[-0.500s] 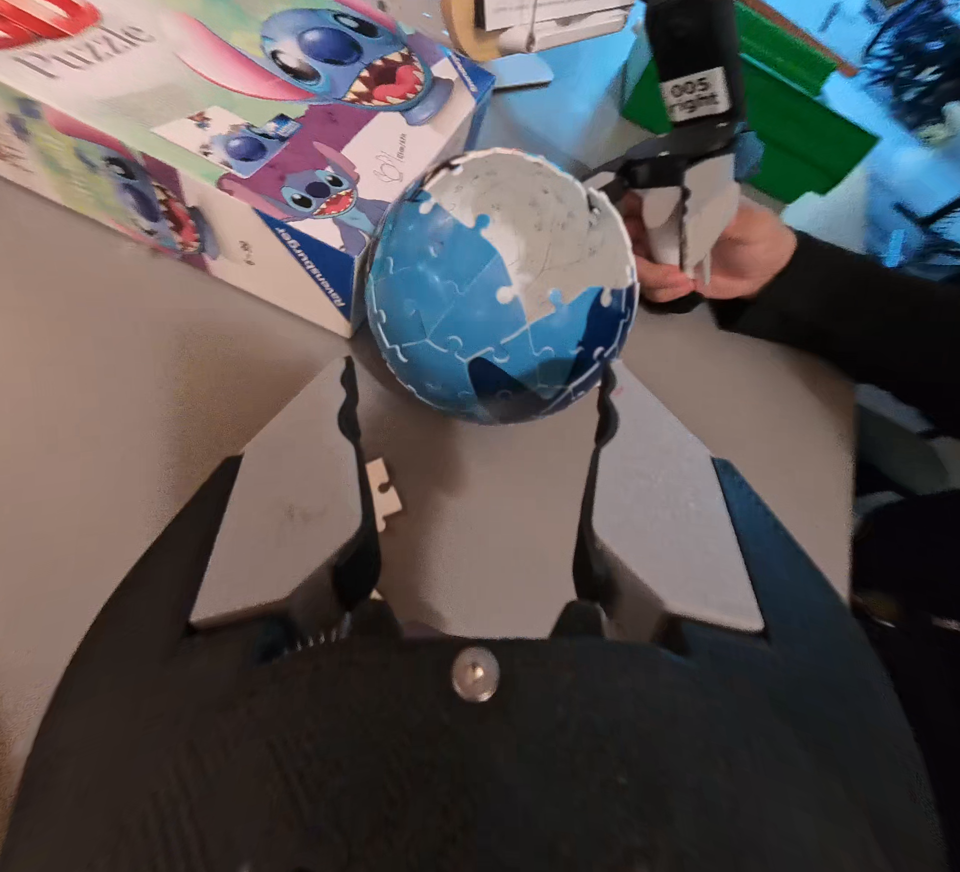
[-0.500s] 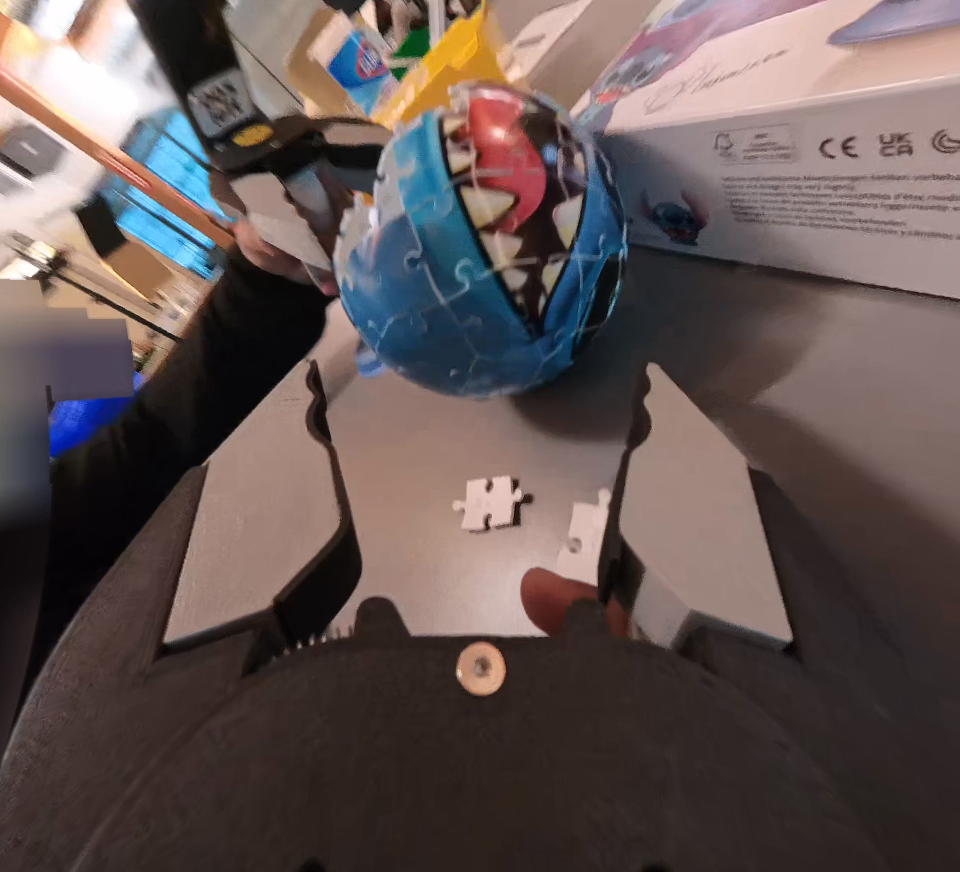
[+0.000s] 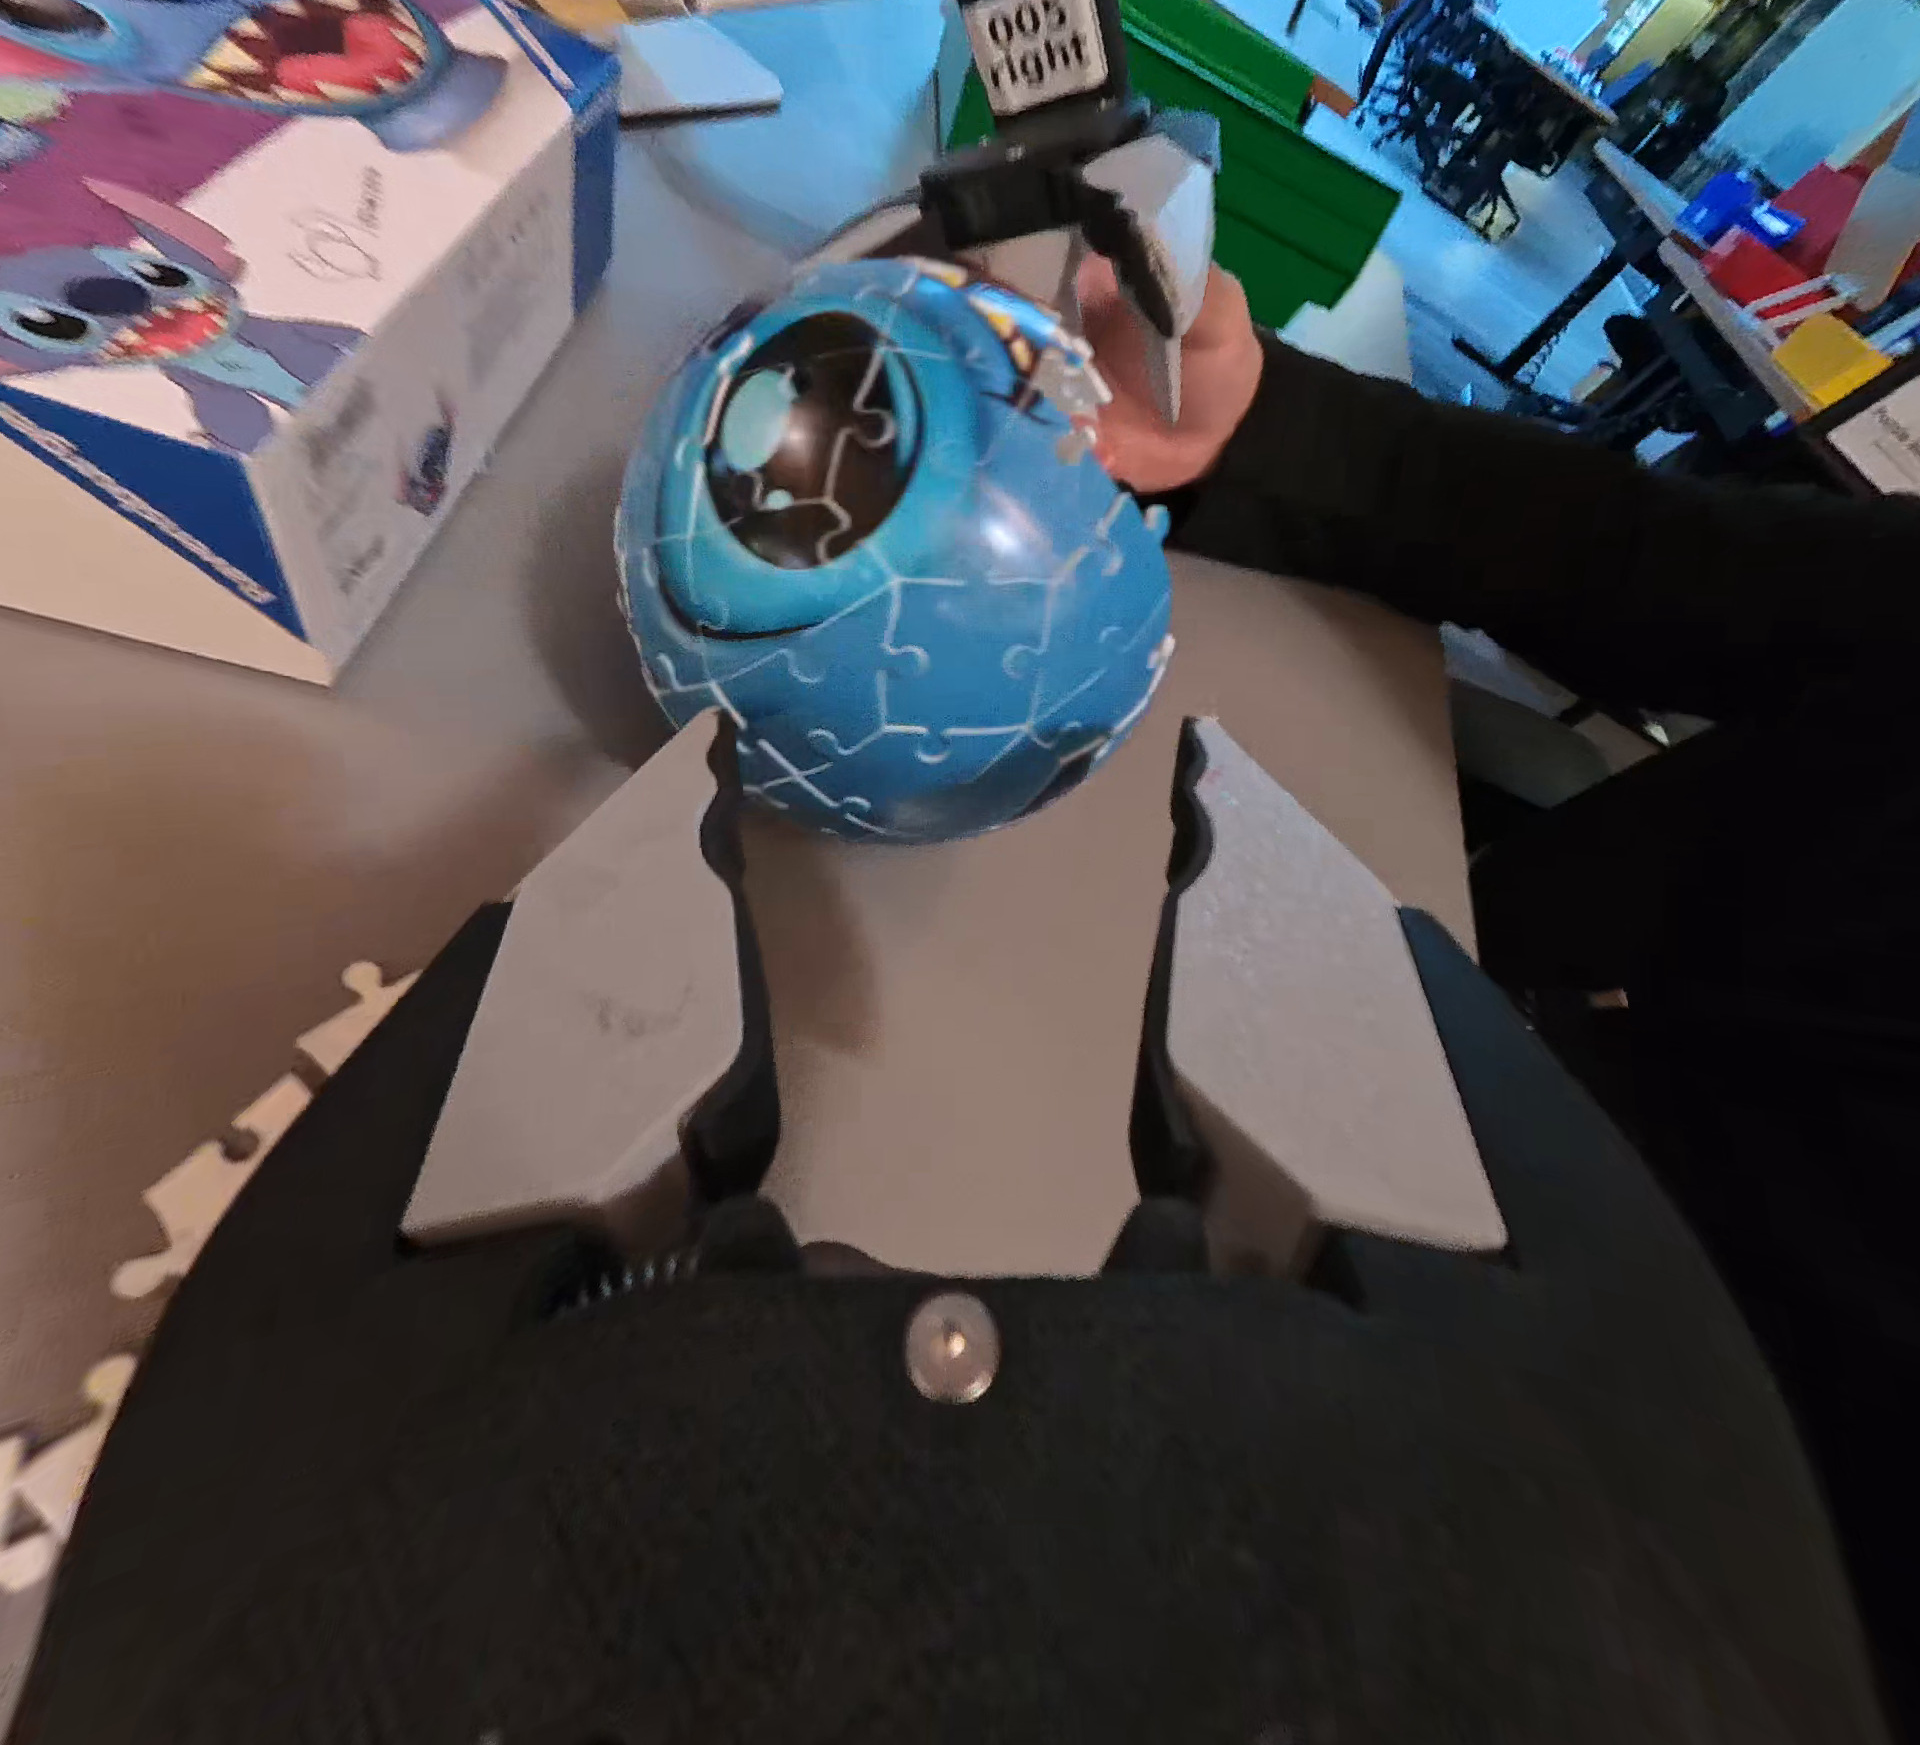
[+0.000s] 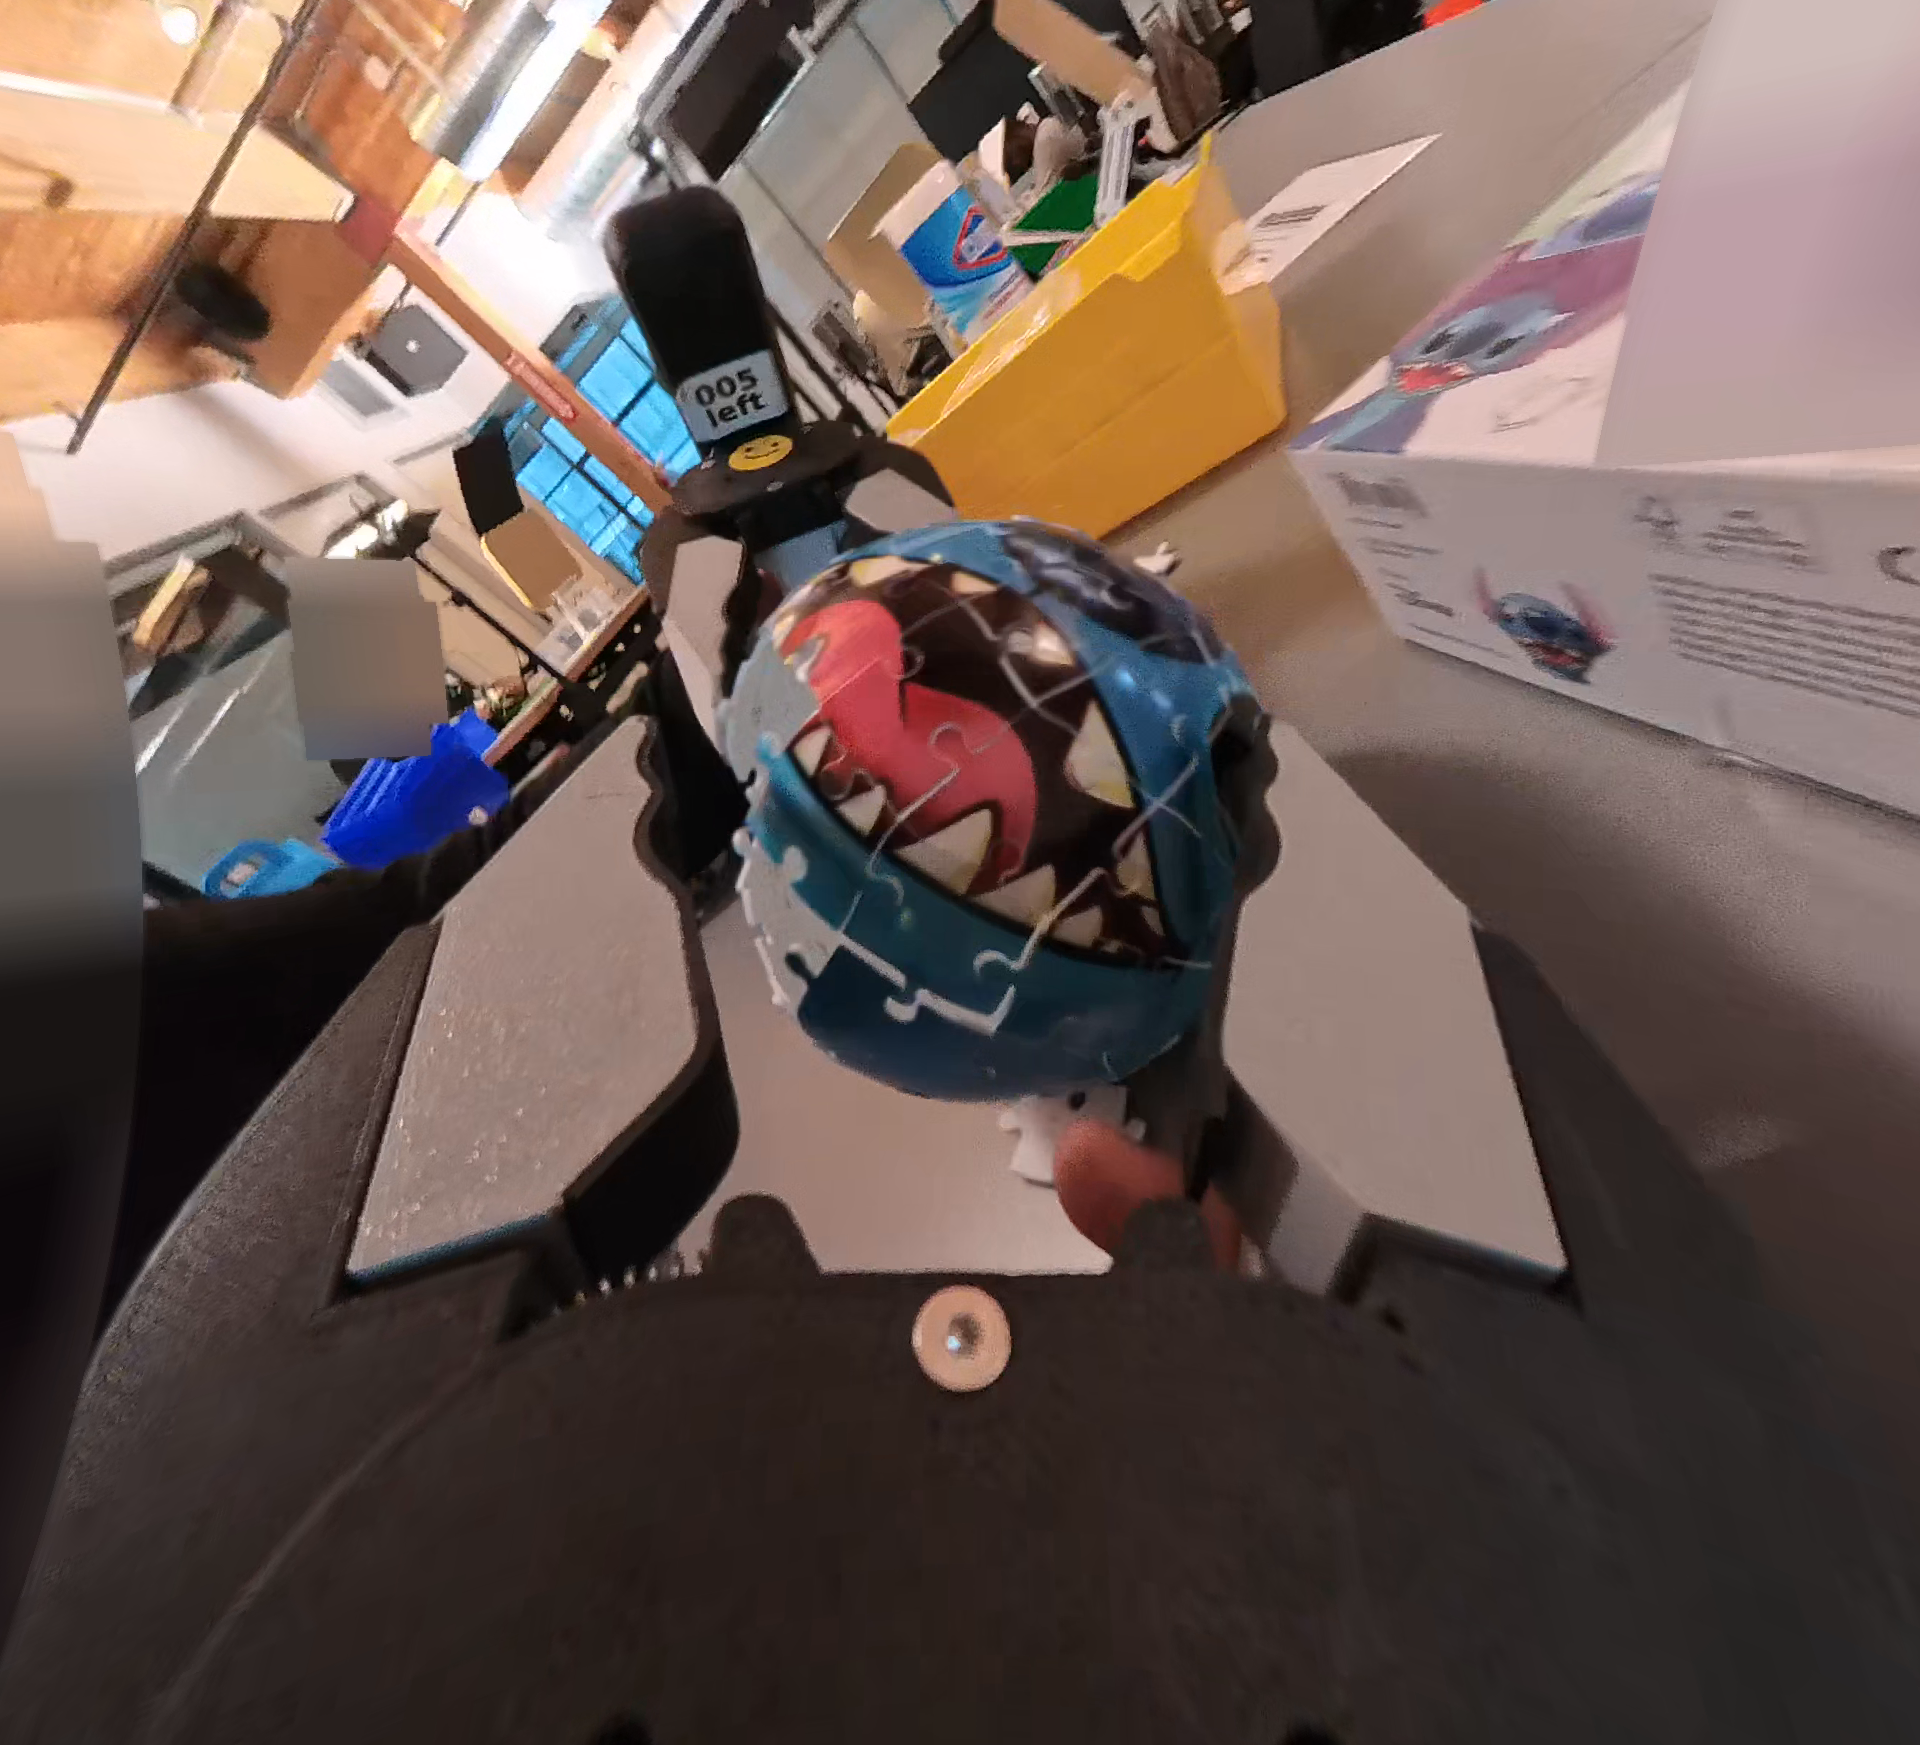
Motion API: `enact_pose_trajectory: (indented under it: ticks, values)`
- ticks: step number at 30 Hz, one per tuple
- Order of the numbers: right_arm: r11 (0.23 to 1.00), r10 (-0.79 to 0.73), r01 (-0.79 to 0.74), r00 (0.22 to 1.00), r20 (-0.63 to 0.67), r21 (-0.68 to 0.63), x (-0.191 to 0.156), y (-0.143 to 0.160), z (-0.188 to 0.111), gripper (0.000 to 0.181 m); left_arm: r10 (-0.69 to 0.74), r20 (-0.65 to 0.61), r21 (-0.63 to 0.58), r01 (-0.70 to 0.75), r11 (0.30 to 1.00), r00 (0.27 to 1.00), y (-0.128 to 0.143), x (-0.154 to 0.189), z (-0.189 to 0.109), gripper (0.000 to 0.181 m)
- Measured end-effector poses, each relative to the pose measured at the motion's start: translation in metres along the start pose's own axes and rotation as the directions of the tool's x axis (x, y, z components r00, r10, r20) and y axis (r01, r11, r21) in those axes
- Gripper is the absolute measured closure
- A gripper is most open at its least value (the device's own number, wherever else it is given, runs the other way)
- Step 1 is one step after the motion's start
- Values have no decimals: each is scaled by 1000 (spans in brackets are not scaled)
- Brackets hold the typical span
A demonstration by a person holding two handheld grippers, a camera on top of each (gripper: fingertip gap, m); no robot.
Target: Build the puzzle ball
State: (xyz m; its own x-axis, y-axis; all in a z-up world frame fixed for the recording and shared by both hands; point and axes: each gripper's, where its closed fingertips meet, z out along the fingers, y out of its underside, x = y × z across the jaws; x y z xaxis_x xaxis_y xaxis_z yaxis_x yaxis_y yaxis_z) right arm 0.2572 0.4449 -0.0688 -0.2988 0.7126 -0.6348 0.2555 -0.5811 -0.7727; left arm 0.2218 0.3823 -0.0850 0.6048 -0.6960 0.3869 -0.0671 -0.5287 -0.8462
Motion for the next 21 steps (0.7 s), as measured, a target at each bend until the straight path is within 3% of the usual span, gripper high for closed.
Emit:
enact_pose_trajectory:
  ticks: [4,10,15,21]
  values:
    - [996,-87,89,995,43,-32,-22,12,2,76,-5,-14,-36,5,999,1000,18,13,2,94]
    - [984,-148,153,987,65,-88,-44,27,4,77,-186,-98,-1,186,982,978,24,25,4,90]
    - [983,-131,145,984,120,-110,-59,34,1,80,-268,-145,20,274,962,952,25,44,0,82]
    - [993,-35,55,982,188,-102,-69,33,-3,83,-331,-143,50,341,939,933,29,59,0,91]
